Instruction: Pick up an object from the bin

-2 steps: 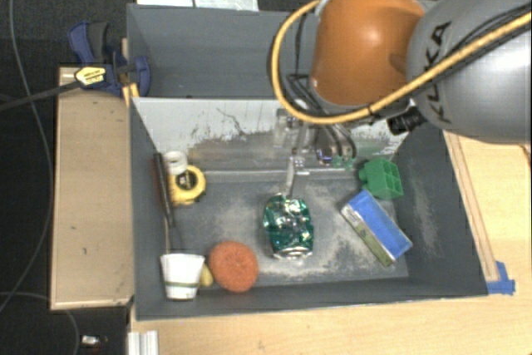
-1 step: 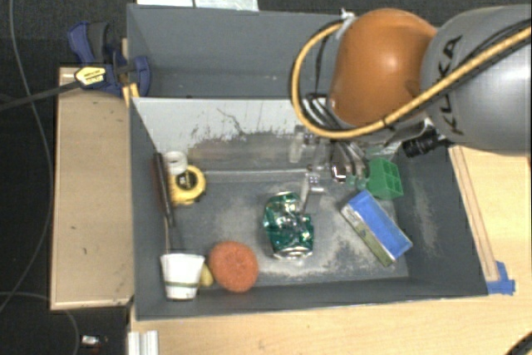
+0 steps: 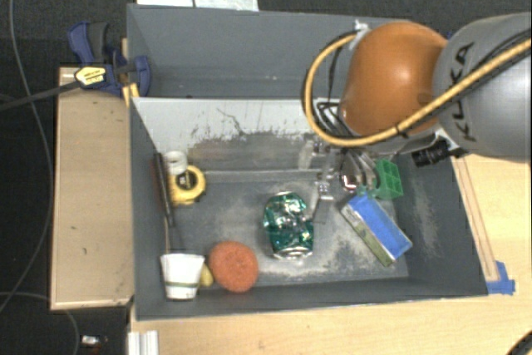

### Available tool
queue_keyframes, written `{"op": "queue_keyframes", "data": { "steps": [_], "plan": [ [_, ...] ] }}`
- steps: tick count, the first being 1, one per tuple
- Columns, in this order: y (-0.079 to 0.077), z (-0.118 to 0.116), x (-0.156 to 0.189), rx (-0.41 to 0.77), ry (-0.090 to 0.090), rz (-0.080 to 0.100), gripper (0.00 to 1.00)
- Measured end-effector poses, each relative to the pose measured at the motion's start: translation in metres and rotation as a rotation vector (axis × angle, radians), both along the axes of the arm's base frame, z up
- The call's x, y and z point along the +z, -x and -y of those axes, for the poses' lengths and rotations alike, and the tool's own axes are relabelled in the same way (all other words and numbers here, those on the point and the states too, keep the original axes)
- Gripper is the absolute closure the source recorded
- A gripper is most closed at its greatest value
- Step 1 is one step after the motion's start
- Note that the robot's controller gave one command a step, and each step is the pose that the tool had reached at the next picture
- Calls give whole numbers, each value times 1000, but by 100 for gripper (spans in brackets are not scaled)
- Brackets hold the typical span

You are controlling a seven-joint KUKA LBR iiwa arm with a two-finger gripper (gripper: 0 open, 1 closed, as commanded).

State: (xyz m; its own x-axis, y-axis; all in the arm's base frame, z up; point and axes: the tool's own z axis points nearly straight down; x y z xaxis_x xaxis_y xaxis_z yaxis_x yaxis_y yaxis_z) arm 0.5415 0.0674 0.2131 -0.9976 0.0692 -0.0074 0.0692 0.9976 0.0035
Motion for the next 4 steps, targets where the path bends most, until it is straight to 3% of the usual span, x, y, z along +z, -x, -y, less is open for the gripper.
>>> {"op": "queue_keyframes", "data": {
  "steps": [1, 2, 3, 4],
  "plan": [
    [-1, 20, -65, -23, -1, 6, 0],
    [6, 30, -111, 245, 2, 15, 0],
    [55, 47, -143, 382, 3, 2, 0],
    [36, 30, -143, 174, 1, 15, 0]
  ]
}}
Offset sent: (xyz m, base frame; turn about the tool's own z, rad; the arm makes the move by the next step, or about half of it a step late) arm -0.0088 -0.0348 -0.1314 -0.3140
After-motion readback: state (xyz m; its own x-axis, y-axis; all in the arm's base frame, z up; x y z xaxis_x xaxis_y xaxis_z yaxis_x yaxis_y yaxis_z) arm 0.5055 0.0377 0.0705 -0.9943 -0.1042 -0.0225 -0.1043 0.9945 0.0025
